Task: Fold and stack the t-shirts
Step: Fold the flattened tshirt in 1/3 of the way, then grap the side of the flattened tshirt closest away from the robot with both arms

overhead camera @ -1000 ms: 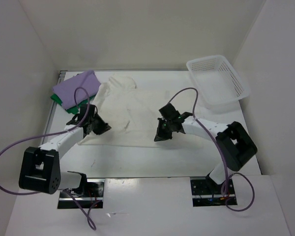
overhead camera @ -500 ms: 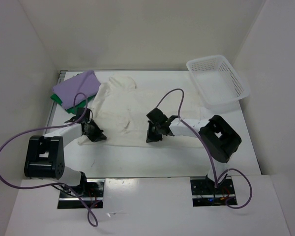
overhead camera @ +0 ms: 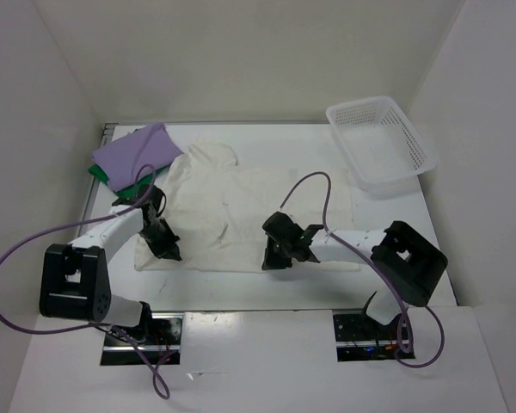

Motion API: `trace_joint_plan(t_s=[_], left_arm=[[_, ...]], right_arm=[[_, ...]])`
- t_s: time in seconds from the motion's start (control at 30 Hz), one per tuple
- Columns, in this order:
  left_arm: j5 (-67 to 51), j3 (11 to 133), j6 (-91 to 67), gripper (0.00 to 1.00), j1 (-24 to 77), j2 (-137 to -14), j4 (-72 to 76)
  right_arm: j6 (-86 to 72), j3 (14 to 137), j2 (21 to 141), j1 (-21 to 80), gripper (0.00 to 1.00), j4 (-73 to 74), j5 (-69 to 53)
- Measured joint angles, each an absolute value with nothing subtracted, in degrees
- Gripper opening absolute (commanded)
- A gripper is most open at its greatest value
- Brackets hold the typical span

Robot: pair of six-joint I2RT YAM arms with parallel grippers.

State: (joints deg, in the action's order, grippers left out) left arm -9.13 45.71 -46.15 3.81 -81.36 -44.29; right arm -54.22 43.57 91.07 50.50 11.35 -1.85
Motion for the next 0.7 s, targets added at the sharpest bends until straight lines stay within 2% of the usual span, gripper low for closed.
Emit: trace_joint_plan(t_s=[0.07, 0.17, 0.33, 0.4, 0.43, 0.5, 0.57, 0.7], left_arm=[[-8.16, 47.53, -45.25, 0.09, 3.81, -80.05, -47.35], [-7.6, 49.08, -44.05, 0.21, 3.81, -79.33, -50.11], [-7.55, 53.17, -41.78, 0.3, 3.81, -78.32, -52.34], [-8.1, 58.48, -40.64, 0.29, 3.81, -78.85, -51.09], [-8.95, 61.45, -40.29, 0.24, 3.81, -79.59, -48.82], [-10.68, 66.41, -39.75, 0.24, 4.08, -81.82, -42.46], [-11.07, 69.89, -39.33, 0.19, 4.64, -84.95, -35.92], [-9.28, 80.29, -38.65, 0.18, 6.46, -95.48, -29.06]], right_arm=[[-54.37, 42.48, 89.19, 50.5, 0.04, 13.34, -1.85], [-54.59, 40.69, 85.93, 50.5, 0.1, 16.64, -2.2], [-53.39, 42.85, 81.52, 50.26, 0.18, 23.55, -2.2], [-52.25, 46.19, 80.36, 49.54, 0.21, 25.56, -2.46], [-51.51, 47.9, 79.94, 48.84, 0.21, 25.87, -2.74], [-50.04, 51.42, 79.22, 46.87, 0.21, 25.96, -3.05], [-48.71, 53.71, 78.76, 45.01, 0.21, 25.89, -3.38], [-46.39, 55.22, 78.35, 41.43, 0.11, 26.09, -4.32]])
